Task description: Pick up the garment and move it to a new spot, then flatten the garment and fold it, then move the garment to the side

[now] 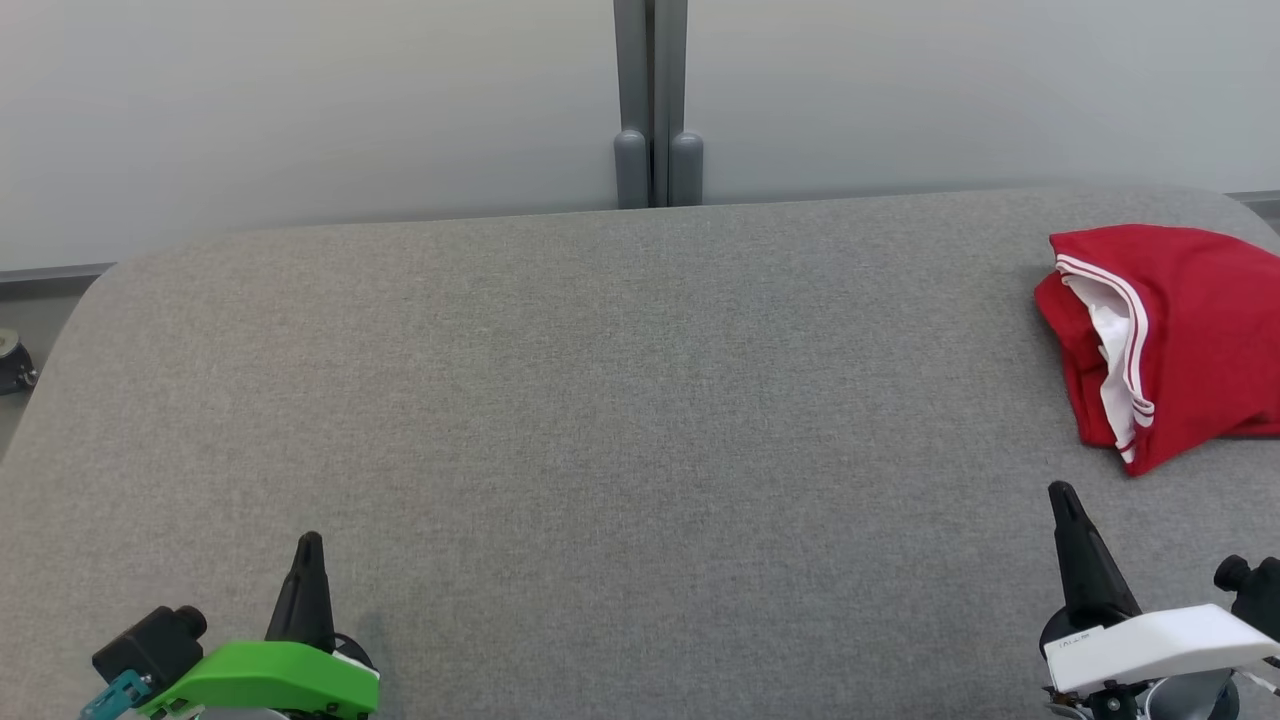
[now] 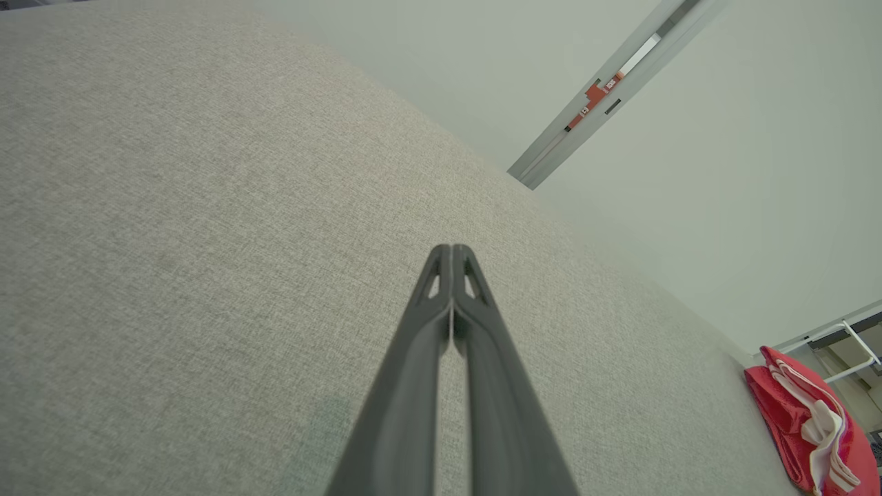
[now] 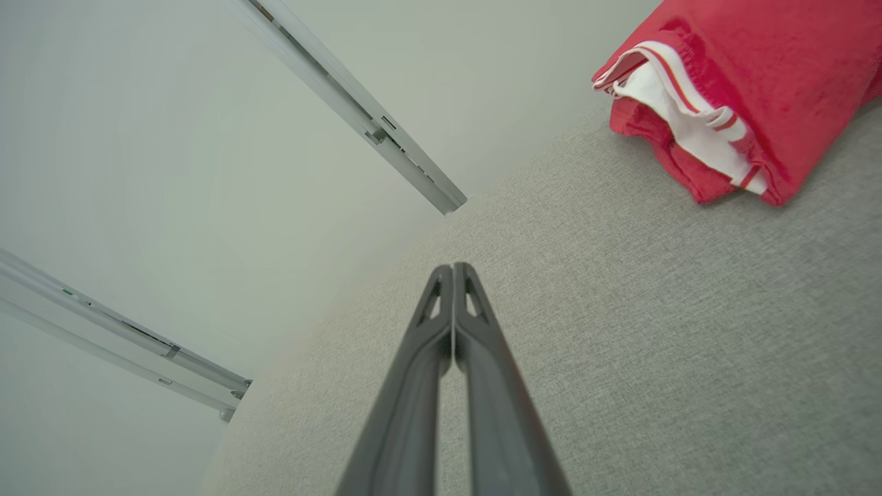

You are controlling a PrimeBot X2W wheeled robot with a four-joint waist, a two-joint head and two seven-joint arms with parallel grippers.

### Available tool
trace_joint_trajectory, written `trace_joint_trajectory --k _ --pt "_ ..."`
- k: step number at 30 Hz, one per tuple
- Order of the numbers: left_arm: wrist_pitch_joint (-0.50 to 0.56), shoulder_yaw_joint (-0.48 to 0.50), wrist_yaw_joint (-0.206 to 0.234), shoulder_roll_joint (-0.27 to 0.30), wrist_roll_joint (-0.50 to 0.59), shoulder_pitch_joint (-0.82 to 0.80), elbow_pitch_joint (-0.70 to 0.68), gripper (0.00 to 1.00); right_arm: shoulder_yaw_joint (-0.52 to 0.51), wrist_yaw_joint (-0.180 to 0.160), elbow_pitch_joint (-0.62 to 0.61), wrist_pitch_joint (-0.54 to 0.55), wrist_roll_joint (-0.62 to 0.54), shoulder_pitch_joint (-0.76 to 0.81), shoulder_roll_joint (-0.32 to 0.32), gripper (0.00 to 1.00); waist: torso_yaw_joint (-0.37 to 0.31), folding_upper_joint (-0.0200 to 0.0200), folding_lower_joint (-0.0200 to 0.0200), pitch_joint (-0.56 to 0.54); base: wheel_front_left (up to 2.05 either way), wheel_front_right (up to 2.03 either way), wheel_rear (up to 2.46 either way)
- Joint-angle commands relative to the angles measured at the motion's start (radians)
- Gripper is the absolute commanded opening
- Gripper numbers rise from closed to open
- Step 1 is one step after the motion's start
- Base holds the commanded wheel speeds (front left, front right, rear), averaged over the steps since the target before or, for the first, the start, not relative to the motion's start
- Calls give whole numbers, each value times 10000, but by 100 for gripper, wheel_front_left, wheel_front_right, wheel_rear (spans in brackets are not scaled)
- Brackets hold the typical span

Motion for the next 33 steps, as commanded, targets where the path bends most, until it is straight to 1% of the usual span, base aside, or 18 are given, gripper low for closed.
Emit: trace_joint_trajectory --k 1,18,33 --pt "63 106 -70 21 -379 -329 -144 0 -13 -2 -18 64 368 -282 -83 0 -2 0 0 1 0 0 0" --pt "611 474 -263 -65 -2470 -545 -166 0 -66 -3 577 388 2469 -821 -87 0 -29 0 0 9 0 0 0" --pt "1016 745 -404 -130 -4051 -704 -183 0 -132 -4 1025 653 4029 -1219 -65 0 -53 0 0 17 0 0 0"
